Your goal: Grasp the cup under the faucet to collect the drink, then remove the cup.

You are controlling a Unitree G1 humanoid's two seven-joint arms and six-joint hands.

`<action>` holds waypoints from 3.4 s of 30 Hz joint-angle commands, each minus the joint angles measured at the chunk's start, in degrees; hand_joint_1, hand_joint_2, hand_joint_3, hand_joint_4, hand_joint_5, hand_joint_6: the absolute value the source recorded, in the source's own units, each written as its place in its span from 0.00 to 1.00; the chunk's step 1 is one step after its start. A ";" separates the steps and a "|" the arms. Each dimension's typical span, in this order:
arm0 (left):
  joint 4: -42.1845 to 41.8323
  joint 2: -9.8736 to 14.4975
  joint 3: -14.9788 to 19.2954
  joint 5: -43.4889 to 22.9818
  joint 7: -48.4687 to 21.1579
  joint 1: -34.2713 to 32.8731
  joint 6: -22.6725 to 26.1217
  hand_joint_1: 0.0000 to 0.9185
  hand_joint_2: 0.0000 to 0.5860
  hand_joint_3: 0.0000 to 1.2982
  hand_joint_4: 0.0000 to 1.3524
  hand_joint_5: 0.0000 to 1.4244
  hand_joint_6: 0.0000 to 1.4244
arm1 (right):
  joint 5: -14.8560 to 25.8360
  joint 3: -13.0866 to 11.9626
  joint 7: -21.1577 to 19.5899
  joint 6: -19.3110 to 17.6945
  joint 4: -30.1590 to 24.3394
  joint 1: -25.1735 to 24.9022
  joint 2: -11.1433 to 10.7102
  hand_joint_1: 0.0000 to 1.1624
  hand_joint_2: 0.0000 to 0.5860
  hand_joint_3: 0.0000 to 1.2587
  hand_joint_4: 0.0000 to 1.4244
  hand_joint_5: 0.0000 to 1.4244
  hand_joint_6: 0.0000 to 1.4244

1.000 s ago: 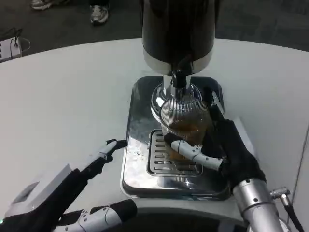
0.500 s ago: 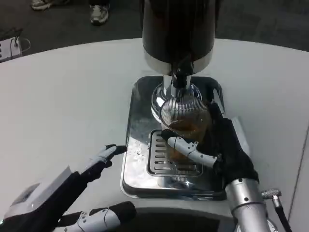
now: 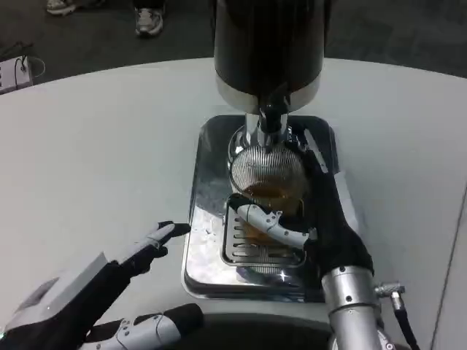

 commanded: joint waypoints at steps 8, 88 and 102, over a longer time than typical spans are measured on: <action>0.23 1.05 0.43 -0.55 -1.05 0.73 0.77 0.00 0.09 0.09 0.01 0.09 0.14 | -2.43 1.15 -3.80 1.53 2.89 -0.74 2.20 0.75 0.34 0.16 0.25 0.28 0.16; 2.57 2.28 -2.96 4.95 0.67 -6.62 -8.67 0.00 0.11 0.07 0.00 0.03 0.12 | 8.68 -5.42 25.84 5.64 -56.98 31.25 -11.55 0.82 0.37 0.81 0.89 1.00 1.00; -7.73 0.22 -2.73 12.68 1.09 -4.00 -4.56 0.00 0.12 0.00 0.00 0.00 0.02 | 15.18 -12.52 32.03 4.36 -63.37 34.39 -17.21 0.81 0.36 0.82 0.89 1.00 1.00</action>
